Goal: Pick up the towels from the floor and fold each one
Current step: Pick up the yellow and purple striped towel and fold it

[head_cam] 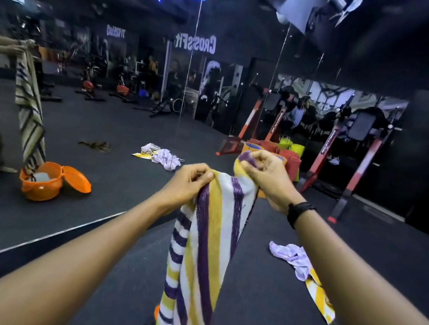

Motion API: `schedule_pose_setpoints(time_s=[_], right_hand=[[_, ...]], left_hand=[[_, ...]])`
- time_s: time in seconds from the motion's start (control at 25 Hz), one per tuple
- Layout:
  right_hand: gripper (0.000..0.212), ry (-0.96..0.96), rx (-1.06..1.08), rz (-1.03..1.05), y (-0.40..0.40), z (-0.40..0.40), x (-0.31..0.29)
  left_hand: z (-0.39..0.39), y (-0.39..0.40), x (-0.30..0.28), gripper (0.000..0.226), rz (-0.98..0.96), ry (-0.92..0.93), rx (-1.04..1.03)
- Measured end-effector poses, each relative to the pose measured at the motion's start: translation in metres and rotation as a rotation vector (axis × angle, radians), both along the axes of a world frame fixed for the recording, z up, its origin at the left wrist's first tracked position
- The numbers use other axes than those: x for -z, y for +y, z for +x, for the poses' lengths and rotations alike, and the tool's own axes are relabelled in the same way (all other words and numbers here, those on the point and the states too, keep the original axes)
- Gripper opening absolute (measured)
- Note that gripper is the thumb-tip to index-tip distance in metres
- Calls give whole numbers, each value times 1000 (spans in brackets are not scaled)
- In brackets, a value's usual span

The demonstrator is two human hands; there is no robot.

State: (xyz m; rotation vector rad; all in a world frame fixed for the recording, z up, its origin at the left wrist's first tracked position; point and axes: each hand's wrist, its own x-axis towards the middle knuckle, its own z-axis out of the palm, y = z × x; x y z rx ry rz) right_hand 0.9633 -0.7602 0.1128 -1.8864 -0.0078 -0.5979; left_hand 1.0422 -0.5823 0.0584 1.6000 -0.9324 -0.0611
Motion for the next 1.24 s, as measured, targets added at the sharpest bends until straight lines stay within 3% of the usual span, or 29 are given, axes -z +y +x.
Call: schedule_pose_setpoints(time_s=[0.12,0.28,0.36,0.44,0.52,0.56,0.64,0.8,0.88,0.96,1.04,1.16,1.24], right_hand=[[13,75,-102,-105,7,-7,-2],[37,232,-102,-510,-1,-2,-6],[37,145,-1,-475,-1,4,-10],[39,12,158,-332,-4,10,-16],[32,-60,317,-212,-15,15,-21],[26,-50,357,-217,-20,14,-22],[22,14,246,-274,-22,10,-24],[40,201,-209,-405,9,3,-21],[40,218,-259,-521,19,9,-17],[32,164,-154,-620,18,13,-15],[38,78,65,-666,11,11,-18],[51,-34,368,-499,4,6,-16],[47,-23,391,-422,-2,6,-14]], left_hand=[[-1,-7,-14,27,18,-96,-34],[3,-1,-16,21,8,-118,-80],[6,5,-9,13,8,-81,54],[11,16,8,14,130,-60,140],[19,26,25,19,243,-57,13],[20,30,26,18,185,-16,-60],[15,33,14,21,12,4,-117],[4,20,-17,20,76,-155,-71],[-3,16,-23,32,78,-155,-91],[-5,20,-19,32,76,-130,-117],[-1,33,-8,27,88,-26,-33],[10,60,21,42,187,108,60],[13,70,23,45,140,109,-18]])
